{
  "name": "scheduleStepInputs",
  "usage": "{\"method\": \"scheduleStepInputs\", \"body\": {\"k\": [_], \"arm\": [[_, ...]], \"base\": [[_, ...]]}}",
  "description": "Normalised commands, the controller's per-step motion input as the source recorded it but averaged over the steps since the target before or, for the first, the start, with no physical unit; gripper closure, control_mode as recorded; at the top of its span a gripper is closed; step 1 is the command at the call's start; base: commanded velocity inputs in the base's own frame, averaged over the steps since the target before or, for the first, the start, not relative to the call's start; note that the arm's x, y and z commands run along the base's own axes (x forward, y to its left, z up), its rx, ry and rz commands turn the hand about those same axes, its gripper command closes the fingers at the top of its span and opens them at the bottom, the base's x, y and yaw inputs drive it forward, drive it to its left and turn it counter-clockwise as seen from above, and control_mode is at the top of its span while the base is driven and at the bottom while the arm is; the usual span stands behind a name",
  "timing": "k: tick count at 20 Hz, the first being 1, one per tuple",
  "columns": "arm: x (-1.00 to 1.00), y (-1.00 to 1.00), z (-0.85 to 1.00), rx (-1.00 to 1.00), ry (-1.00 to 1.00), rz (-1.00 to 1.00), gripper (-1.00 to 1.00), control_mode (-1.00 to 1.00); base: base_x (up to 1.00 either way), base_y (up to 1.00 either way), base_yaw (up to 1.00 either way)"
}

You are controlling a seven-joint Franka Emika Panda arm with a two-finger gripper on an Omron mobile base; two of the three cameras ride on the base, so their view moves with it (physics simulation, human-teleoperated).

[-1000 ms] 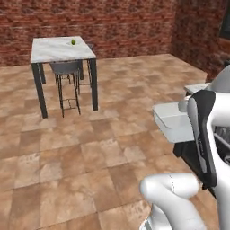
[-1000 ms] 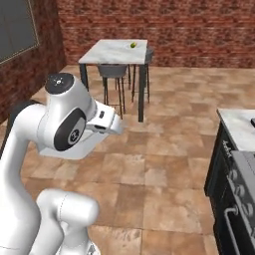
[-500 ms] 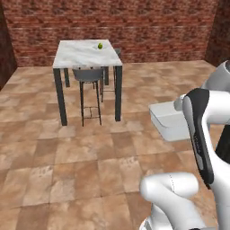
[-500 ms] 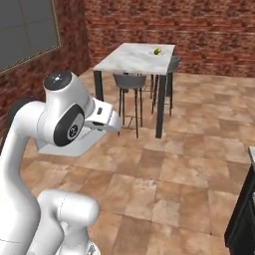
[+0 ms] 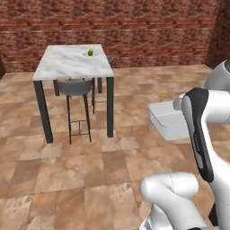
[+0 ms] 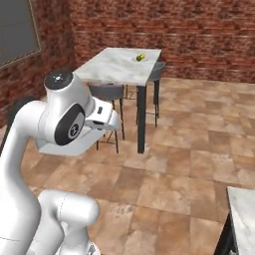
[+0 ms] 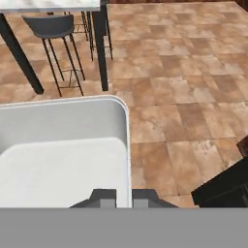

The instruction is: Retrieve the tupperware and aluminum foil from the cabinet and place them on the dining counter near the plate with lime and lemon to prepare for storing leftovers.

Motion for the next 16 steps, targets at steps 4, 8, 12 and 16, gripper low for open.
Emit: {"method": "scheduleStepInputs", "body": {"k": [4,8,12,16], "arm": [[0.00,0.00,0.00,0.00,0.00,0.00,1.00,1.00],[0.00,0.00,0.00,0.00,0.00,0.00,1.00,1.00],[0.00,0.00,0.00,0.00,0.00,0.00,1.00,1.00],[0.00,0.00,0.00,0.00,0.00,0.00,1.00,1.00]], "base": [[1.00,-0.21,-0.19],[1.00,-0.02,-0.24],[1.00,0.00,-0.22],[1.00,-0.09,-0.21]]}}
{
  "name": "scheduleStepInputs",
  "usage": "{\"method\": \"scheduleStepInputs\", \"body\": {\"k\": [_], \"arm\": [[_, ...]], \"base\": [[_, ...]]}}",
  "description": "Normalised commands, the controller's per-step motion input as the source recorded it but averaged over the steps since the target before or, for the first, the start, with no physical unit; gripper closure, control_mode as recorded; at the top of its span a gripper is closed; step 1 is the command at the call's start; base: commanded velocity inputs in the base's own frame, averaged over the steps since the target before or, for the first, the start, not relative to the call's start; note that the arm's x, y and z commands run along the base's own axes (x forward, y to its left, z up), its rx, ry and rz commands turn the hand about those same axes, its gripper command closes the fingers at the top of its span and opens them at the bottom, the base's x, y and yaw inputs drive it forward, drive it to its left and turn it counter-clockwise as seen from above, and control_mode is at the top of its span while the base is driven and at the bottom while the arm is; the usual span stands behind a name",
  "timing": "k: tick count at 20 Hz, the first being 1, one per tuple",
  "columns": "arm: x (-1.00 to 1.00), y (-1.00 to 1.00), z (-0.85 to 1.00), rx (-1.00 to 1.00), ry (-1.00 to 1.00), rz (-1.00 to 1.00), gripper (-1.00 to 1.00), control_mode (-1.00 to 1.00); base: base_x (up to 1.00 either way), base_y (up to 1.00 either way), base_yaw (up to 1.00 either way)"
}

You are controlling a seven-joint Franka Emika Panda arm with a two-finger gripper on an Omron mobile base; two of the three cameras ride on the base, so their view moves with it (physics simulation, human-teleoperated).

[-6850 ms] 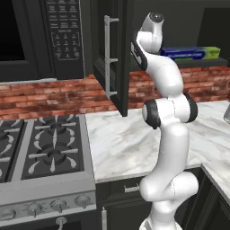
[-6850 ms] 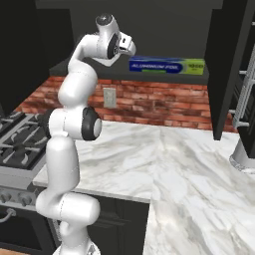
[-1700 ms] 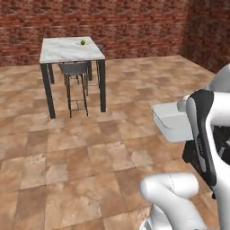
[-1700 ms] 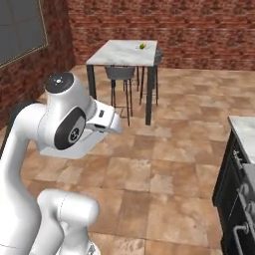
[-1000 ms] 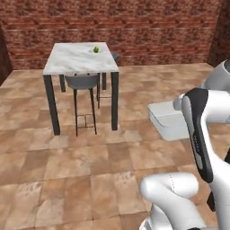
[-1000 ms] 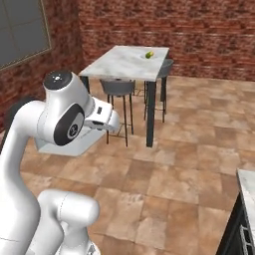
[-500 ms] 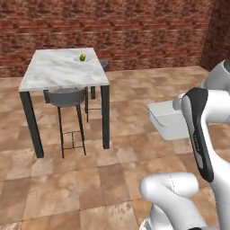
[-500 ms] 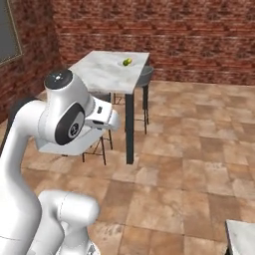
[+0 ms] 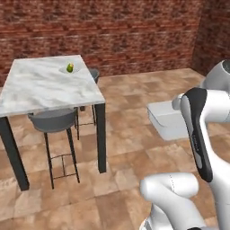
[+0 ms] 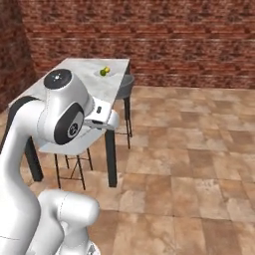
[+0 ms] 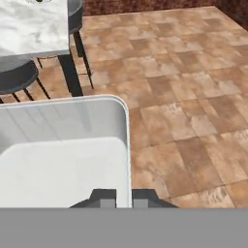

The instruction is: Retrieve the tupperware and aluminum foil from the cabinet and place them on the dining counter near the plate with lime and lemon to prepare for storing leftovers.

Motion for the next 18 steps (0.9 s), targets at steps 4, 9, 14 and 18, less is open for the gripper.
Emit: {"method": "scheduleStepInputs", "body": {"k": [4,9,14,18], "arm": [[0.00,0.00,0.00,0.00,0.00,0.00,1.00,1.00],[0.00,0.00,0.00,0.00,0.00,0.00,1.00,1.00],[0.00,0.00,0.00,0.00,0.00,0.00,1.00,1.00],[0.00,0.00,0.00,0.00,0.00,0.00,1.00,1.00]], "base": [[1.00,-0.52,-0.10],[1.00,-0.83,0.03],[1.00,-0.87,0.24],[1.00,-0.47,0.47]]}}
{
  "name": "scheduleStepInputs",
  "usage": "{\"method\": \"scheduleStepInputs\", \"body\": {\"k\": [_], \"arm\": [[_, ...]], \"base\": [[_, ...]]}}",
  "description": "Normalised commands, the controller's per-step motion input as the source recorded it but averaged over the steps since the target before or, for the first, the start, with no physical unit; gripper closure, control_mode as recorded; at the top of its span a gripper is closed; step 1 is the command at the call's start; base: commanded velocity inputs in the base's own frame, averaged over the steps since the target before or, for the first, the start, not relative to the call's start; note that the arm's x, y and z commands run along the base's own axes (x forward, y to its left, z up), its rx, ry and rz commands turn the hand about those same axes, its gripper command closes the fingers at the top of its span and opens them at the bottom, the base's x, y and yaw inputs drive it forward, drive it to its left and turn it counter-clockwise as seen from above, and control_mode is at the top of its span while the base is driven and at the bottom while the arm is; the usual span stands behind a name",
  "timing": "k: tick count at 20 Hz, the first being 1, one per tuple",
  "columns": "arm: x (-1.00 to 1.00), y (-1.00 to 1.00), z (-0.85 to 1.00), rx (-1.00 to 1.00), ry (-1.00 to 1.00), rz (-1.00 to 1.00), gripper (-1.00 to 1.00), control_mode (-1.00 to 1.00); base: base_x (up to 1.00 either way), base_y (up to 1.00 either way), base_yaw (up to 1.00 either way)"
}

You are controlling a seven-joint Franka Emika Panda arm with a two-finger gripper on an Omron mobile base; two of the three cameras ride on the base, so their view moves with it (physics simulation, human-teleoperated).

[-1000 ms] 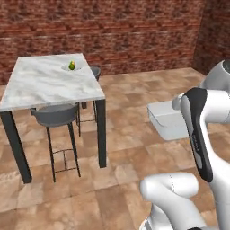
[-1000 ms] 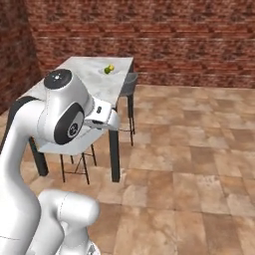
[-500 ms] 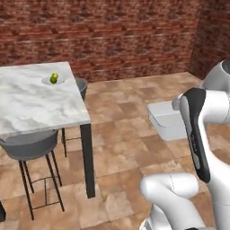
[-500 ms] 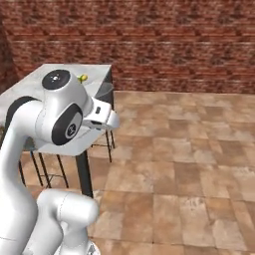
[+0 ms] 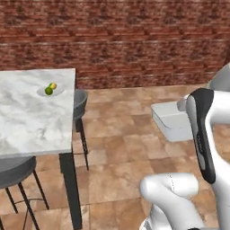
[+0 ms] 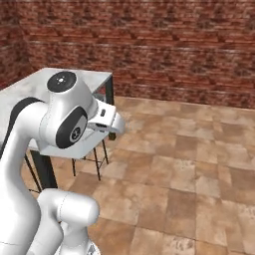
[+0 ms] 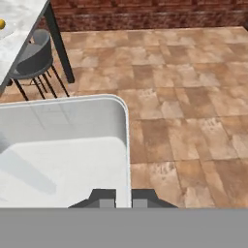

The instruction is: Retrieve the tupperware and aluminum foil from the cabinet and place them on the dining counter near the plate with lime and lemon to prepare for storing leftovers.

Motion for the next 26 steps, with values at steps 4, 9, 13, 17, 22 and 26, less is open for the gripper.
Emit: {"method": "scheduleStepInputs", "body": {"k": [4,9,13,17,22,26], "arm": [[0.00,0.00,0.00,0.00,0.00,0.00,1.00,1.00],[0.00,0.00,0.00,0.00,0.00,0.00,1.00,1.00],[0.00,0.00,0.00,0.00,0.00,0.00,1.00,1.00],[0.00,0.00,0.00,0.00,0.00,0.00,1.00,1.00],[0.00,0.00,0.00,0.00,0.00,0.00,1.00,1.00],[0.00,0.00,0.00,0.00,0.00,0.00,1.00,1.00]], "base": [[1.00,-0.18,0.60],[1.00,-0.18,0.62],[1.00,-0.43,0.58],[1.00,-0.61,0.53],[1.00,-0.58,0.53],[1.00,-0.46,0.55]]}}
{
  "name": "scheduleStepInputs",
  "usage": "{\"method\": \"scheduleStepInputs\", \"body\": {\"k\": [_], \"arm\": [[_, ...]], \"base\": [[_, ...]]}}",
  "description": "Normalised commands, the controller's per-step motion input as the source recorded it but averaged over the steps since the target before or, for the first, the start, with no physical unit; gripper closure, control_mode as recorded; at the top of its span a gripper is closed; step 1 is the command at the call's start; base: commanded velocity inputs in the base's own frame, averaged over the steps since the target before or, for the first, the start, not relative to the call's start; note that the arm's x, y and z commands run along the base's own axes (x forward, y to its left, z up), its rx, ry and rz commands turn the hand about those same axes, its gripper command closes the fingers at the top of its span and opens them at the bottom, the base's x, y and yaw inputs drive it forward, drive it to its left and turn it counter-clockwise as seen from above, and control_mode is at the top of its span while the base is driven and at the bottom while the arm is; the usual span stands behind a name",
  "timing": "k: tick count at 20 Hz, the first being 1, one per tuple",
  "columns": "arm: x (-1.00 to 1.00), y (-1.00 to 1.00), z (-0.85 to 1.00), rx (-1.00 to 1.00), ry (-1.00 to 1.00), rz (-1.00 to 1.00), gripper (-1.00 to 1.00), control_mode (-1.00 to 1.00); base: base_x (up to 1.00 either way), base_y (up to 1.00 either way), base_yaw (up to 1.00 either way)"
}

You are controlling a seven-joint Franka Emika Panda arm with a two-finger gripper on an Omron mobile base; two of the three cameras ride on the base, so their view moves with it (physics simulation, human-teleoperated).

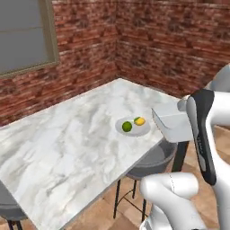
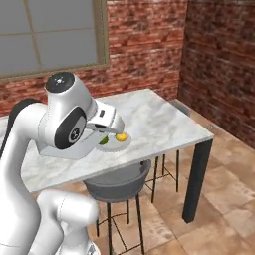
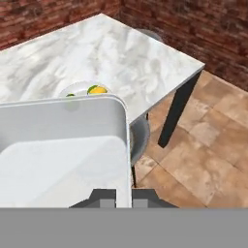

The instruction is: Retrieve the tupperware and aluminum foil from the cabinet and place them on the dining counter near the plate with lime and lemon to prepare for storing leftovers.

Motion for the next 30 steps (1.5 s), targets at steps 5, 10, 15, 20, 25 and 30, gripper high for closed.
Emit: {"method": "scheduleStepInputs", "body": {"k": [5,10,15,20,25,30], "arm": [[0.00,0.00,0.00,0.00,0.00,0.00,1.00,1.00],[0.00,0.00,0.00,0.00,0.00,0.00,1.00,1.00],[0.40,0.00,-0.22,0.00,0.03,0.26,1.00,-1.00],[1.00,0.00,-0.63,0.00,0.03,0.52,1.00,-1.00],[1.00,0.10,-0.75,0.00,0.01,0.26,1.00,-1.00],[0.90,0.33,-0.54,-0.02,0.00,0.02,1.00,-1.00]], "base": [[1.00,-0.37,0.59],[1.00,-0.07,0.65],[0.59,0.00,0.40],[0.00,0.00,0.00],[0.00,0.00,0.00],[0.00,0.00,0.00]]}}
